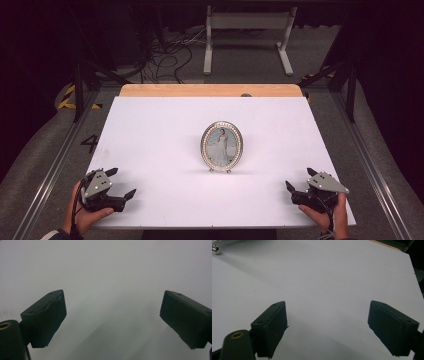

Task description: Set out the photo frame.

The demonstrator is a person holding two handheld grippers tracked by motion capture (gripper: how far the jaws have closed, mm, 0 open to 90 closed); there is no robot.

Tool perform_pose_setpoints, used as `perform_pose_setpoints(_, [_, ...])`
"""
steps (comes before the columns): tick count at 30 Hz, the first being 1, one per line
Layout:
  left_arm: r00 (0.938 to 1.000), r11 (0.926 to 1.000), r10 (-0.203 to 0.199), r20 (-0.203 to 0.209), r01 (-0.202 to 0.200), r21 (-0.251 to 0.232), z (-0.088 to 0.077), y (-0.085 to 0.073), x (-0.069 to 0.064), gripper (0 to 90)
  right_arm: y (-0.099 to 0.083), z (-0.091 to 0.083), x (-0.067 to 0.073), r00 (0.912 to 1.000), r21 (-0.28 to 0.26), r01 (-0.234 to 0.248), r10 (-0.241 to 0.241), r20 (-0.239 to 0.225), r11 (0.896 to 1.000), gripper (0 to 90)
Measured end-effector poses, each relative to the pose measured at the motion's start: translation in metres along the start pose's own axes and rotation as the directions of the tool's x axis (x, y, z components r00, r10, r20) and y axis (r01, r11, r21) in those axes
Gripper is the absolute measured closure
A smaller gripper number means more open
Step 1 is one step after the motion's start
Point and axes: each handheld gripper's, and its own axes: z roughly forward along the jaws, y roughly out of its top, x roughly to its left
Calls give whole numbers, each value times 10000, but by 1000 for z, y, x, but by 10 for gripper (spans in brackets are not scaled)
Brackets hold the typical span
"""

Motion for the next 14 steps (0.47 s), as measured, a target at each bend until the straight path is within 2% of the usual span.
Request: perform_pose_setpoints(14, [9999,9999,-132,100,132,30,4,3,1,74,-2,2,0,9996,55,-148,147,228,9999,147])
